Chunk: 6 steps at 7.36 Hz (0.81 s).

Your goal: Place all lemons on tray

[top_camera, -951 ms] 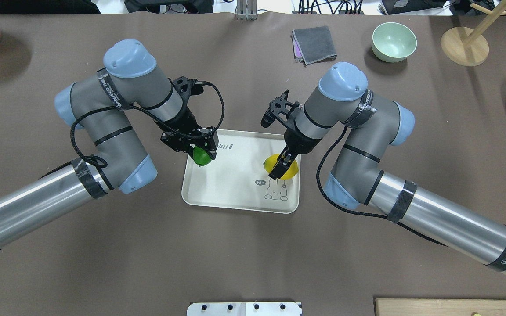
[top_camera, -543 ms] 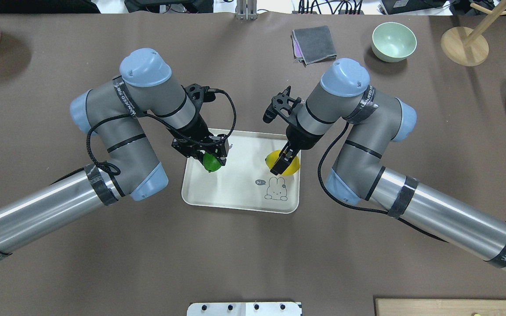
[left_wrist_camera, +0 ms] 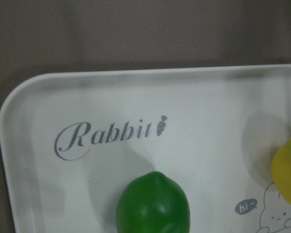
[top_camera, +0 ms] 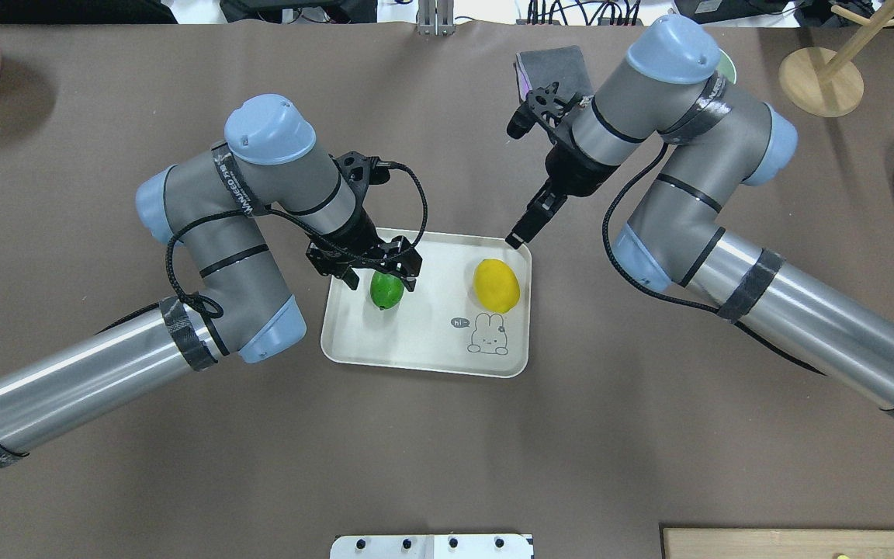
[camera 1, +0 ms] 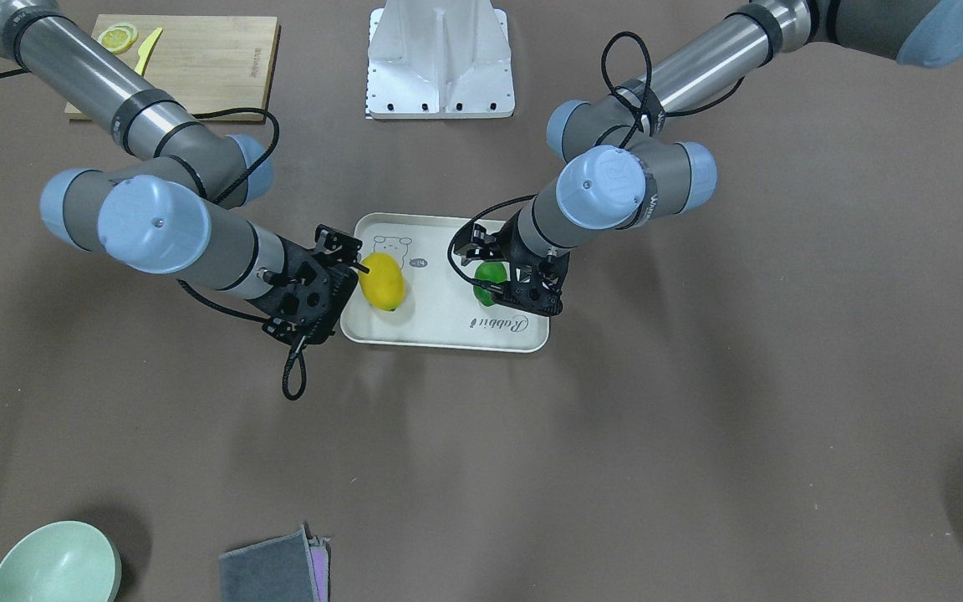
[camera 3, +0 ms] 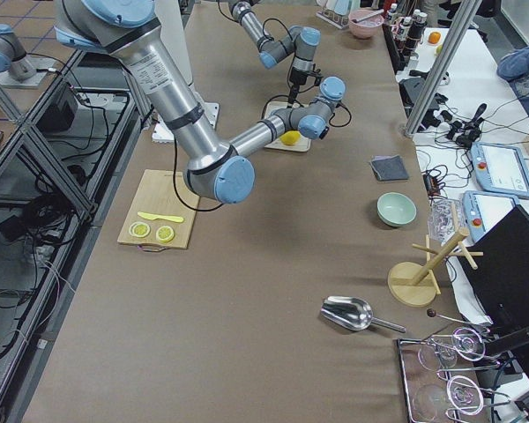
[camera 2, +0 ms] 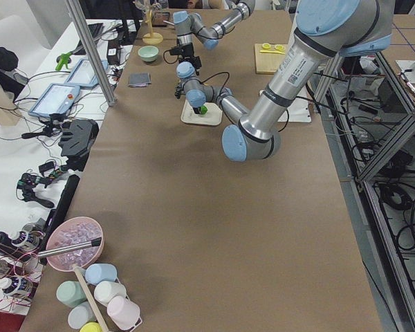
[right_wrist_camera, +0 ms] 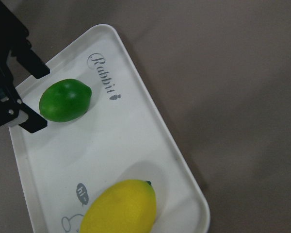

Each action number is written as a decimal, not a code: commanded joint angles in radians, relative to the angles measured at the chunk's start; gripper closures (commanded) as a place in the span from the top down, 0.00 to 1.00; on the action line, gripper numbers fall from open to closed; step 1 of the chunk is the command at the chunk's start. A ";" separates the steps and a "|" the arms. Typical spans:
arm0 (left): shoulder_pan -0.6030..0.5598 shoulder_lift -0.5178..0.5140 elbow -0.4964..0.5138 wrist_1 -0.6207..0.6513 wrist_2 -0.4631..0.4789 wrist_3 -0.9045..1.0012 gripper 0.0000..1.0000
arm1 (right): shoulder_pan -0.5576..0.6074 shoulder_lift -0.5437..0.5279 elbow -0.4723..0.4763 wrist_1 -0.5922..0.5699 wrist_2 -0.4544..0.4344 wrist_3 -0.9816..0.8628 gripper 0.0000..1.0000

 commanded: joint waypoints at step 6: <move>-0.370 0.239 -0.363 0.285 0.001 0.269 0.98 | 0.203 -0.378 0.027 0.232 0.028 -0.023 1.00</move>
